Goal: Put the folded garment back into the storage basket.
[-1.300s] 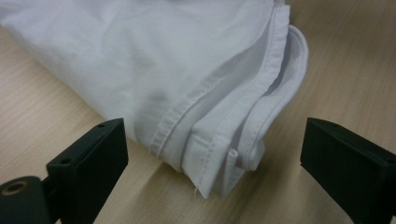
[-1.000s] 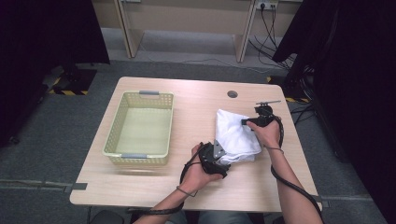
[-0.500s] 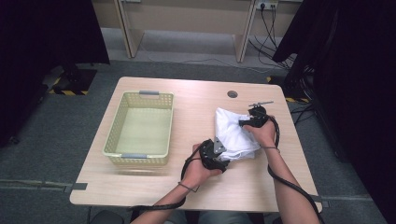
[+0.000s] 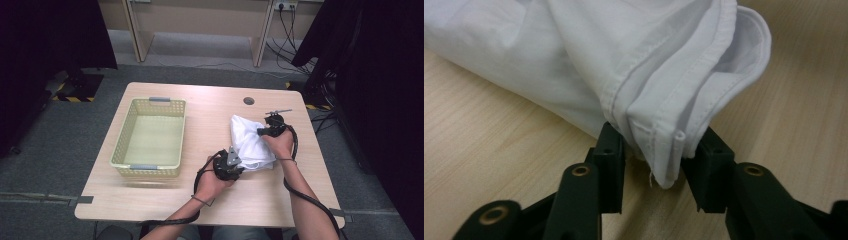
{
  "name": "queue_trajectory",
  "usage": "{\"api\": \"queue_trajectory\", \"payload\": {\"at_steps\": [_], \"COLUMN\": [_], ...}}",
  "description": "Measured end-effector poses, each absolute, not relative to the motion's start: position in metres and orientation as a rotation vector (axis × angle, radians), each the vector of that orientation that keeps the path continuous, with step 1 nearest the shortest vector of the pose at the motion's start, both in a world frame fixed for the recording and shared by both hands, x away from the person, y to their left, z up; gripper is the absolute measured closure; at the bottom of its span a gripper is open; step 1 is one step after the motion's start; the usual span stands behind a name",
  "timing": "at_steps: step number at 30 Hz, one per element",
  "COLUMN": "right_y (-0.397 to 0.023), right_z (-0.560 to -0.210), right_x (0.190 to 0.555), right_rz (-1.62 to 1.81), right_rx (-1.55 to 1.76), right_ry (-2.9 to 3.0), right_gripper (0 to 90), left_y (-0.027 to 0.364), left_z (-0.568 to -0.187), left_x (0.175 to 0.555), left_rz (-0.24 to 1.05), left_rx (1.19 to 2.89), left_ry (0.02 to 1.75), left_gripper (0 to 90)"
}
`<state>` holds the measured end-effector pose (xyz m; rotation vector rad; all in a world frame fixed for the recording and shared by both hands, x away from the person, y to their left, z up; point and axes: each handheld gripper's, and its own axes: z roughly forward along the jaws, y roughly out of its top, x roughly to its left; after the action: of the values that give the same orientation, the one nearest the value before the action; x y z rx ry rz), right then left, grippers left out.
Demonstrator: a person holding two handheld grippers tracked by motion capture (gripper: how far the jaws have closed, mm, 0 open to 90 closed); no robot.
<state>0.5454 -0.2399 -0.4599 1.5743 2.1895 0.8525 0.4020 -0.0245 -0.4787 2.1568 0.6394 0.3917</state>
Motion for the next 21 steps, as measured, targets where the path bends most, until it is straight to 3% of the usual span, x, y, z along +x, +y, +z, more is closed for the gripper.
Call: {"api": "queue_trajectory", "payload": {"at_steps": [7,21], "right_y": [-0.239,-0.242], "right_z": [-0.459,-0.449], "right_x": [0.543,0.535], "right_rz": [0.847,0.912], "right_rx": [1.591,1.589], "right_ry": [2.172,2.139], "right_gripper": [80.1,81.3], "left_y": [-0.024,-0.018], "left_z": [-0.477,-0.471], "left_x": [0.4,0.393], "left_rz": [0.404,0.432], "left_rx": [2.165,2.148], "left_ry": [0.618,0.604], "left_gripper": [72.3,81.3]}}
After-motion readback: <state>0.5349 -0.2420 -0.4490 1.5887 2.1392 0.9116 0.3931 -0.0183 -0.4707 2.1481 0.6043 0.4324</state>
